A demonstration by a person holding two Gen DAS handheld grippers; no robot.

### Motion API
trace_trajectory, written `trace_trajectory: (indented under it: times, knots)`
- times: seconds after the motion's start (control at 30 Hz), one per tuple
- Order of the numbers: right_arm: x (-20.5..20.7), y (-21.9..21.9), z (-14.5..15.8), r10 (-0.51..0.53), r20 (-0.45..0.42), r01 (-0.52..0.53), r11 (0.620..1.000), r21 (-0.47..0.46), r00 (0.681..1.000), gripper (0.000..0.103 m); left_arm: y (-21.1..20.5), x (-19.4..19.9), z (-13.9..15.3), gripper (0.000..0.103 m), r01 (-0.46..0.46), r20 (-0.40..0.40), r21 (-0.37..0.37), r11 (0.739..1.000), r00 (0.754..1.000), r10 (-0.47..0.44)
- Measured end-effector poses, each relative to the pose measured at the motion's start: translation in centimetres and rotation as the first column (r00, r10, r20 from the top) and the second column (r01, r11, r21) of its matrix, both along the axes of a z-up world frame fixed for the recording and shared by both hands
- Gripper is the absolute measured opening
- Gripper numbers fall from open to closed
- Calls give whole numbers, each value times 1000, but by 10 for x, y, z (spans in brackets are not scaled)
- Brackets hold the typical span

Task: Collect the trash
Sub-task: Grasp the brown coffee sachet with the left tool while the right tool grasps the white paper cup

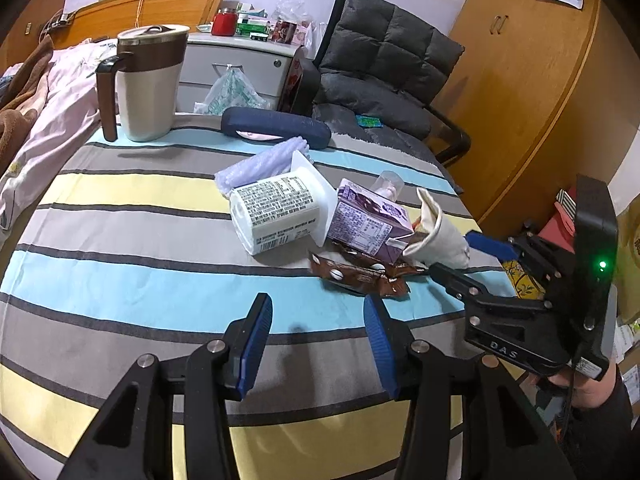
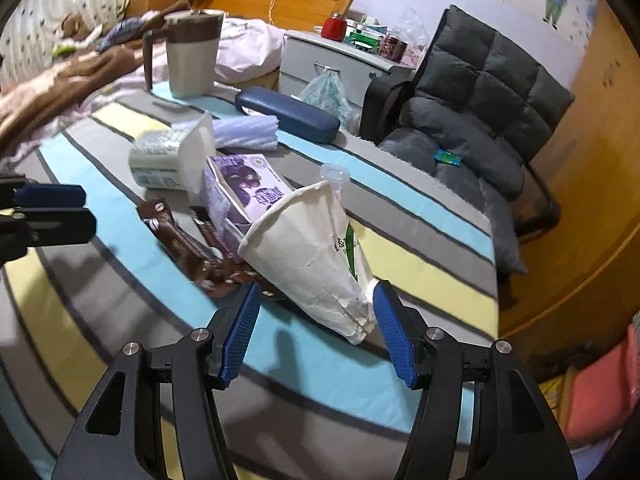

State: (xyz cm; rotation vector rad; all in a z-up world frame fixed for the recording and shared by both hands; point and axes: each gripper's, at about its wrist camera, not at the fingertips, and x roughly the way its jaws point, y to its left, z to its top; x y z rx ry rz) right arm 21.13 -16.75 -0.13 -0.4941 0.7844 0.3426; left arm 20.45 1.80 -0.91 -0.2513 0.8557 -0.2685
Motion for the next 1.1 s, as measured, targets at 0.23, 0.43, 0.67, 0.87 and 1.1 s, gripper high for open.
trace_trajectory:
  times: [0.23, 0.43, 0.67, 0.87, 1.1]
  knots:
    - [8, -10, 6, -26, -3, 26, 1000, 13, 1000, 27, -3, 11, -9, 50, 1, -33, -29, 1000, 999, -2]
    - [10, -26, 12, -56, -26, 58, 992, 109, 998, 12, -7, 24, -16, 50, -31, -80, -77, 997, 996, 25]
    - [16, -44, 17, -72, -54, 83, 967, 241, 996, 27, -14, 42, -23, 52, -122, -133, -101, 987, 985, 108]
    - [22, -49, 14, -55, -80, 77, 951, 300, 995, 68, -32, 49, -29, 52, -165, -137, -42, 985, 978, 158]
    - [31, -46, 2, -23, -131, 61, 954, 292, 991, 68, -42, 45, -29, 36, -149, -84, 72, 986, 984, 155]
